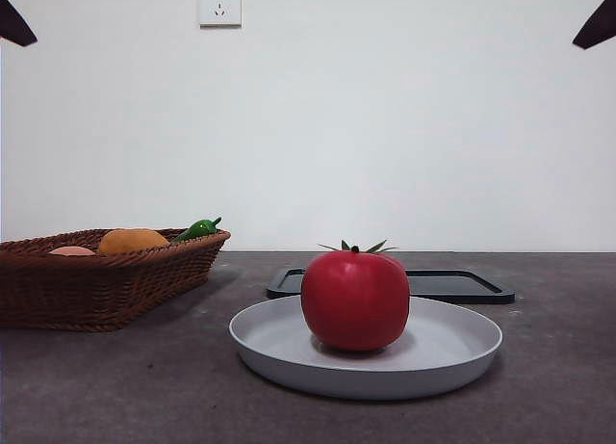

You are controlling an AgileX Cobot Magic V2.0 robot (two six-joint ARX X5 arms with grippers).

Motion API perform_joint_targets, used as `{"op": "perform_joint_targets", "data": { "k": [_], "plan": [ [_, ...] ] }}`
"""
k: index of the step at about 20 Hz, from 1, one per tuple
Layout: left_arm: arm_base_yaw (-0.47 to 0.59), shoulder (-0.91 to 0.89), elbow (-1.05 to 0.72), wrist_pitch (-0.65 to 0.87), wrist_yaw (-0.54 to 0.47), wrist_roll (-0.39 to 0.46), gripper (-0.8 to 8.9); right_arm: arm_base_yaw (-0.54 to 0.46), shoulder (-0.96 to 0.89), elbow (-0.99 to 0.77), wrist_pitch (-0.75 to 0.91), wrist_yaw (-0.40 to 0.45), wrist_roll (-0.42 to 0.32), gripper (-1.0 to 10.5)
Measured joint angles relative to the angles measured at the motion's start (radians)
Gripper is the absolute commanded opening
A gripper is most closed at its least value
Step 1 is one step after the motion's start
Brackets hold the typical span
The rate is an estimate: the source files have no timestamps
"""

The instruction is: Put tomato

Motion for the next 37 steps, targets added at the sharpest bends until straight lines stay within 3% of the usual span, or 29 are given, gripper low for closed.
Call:
{"op": "perform_joint_targets", "data": {
  "k": [8, 21, 27, 29, 37],
  "plan": [
    [0.000, -0.007, 0.000, 0.003, 0.000, 0.000, 5.60, 0.116, 0.101, 0.000, 0.129, 0.002, 0.000, 3.9],
    [0.000, -0.007, 0.000, 0.004, 0.000, 0.000, 5.60, 0.264, 0.376, 0.001, 0.315, 0.150, 0.000, 4.5],
    [0.000, -0.007, 0.000, 0.004, 0.000, 0.000, 5.60, 0.303, 0.491, 0.001, 0.383, 0.222, 0.000, 4.6],
    [0.000, -0.007, 0.000, 0.004, 0.000, 0.000, 5.60, 0.315, 0.541, 0.001, 0.418, 0.259, 0.000, 5.2],
    [0.000, -0.007, 0.000, 0.005, 0.000, 0.000, 5.59, 0.328, 0.646, 0.001, 0.506, 0.275, 0.003, 5.3]
  ]
}}
